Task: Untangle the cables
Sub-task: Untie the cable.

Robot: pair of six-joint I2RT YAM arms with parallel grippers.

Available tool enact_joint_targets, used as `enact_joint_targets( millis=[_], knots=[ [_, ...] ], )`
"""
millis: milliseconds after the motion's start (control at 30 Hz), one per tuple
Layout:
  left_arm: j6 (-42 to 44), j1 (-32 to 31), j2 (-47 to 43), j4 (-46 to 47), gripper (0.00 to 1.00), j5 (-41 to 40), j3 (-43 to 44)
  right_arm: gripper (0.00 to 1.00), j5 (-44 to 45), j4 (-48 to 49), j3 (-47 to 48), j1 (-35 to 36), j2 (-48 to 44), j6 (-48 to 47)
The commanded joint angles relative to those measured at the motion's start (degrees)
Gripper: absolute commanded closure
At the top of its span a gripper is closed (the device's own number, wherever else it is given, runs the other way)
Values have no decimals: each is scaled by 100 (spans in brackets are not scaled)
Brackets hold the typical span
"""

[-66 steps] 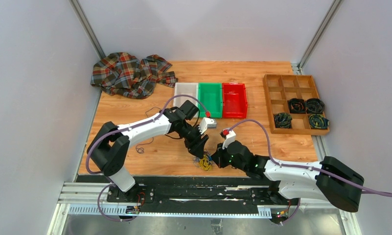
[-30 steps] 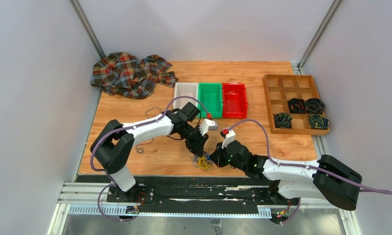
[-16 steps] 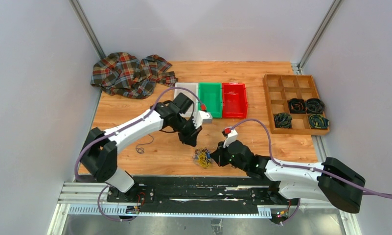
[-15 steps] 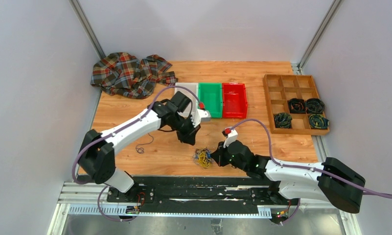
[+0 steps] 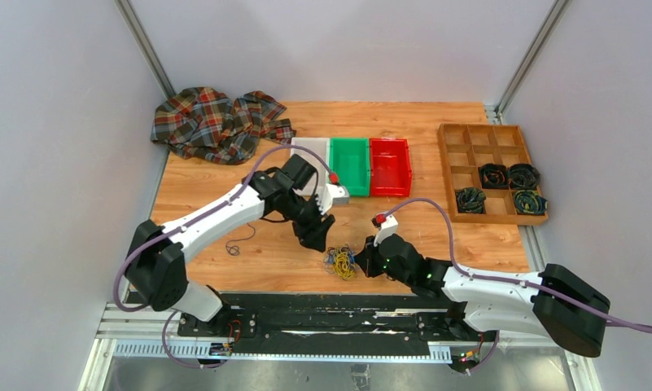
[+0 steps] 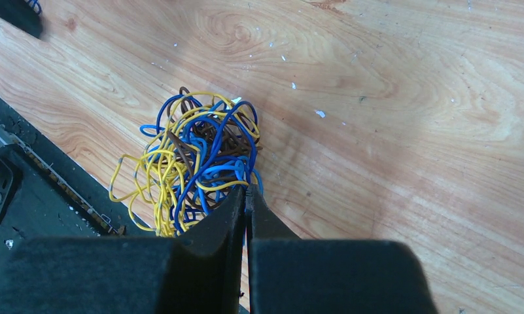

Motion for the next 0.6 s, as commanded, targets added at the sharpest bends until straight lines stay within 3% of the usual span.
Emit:
enact_joint_targets(
  millis=[0, 233, 567],
  knots=[
    [-651, -485, 372, 784, 42, 364, -265, 99, 154, -4, 42, -22, 0, 111],
    [-740, -805, 799, 1312, 40, -79, -339, 100, 112, 123, 115, -20, 94, 132],
    [-972, -806, 1156, 2140, 55, -327, -605, 99, 5, 350, 134, -22, 273, 229]
  ],
)
